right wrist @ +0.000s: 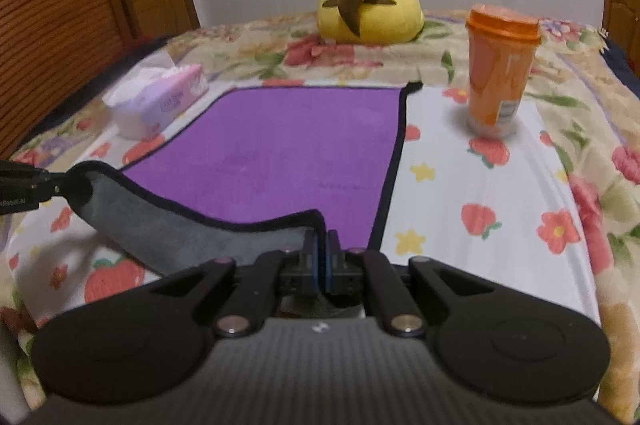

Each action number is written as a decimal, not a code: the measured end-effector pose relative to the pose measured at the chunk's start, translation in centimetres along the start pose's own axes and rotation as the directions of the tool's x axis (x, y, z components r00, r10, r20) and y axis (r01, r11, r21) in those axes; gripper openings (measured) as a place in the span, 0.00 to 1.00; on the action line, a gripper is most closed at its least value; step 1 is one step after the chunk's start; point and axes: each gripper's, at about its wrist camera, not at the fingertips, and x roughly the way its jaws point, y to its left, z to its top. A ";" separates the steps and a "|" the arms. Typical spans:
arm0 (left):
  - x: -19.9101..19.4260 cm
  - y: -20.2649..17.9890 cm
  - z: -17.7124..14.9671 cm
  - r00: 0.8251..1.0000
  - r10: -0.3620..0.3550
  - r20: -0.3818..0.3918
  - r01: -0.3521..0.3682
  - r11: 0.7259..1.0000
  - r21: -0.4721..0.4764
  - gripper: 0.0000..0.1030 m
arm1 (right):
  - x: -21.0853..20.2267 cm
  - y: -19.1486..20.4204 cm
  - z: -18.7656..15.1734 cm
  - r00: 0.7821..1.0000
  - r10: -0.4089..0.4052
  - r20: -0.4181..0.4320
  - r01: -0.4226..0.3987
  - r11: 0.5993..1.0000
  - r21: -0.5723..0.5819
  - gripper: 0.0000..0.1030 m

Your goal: Fold towel

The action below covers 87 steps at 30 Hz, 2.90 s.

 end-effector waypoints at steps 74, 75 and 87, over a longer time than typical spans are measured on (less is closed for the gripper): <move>5.1 0.9 9.1 0.992 -0.028 0.122 0.022 0.999 0.049 0.07 | 2.8 -3.3 6.8 0.983 0.029 0.181 -0.019 0.998 -0.061 0.04; 5.1 0.9 9.4 0.991 -0.033 0.126 0.028 0.999 0.046 0.08 | 2.8 -3.3 7.0 0.982 0.031 0.186 -0.019 0.998 -0.063 0.04; 6.4 1.4 12.6 0.985 -0.010 0.172 0.002 0.999 0.047 0.07 | 4.1 -3.8 10.1 0.971 0.013 0.240 0.018 0.992 -0.127 0.04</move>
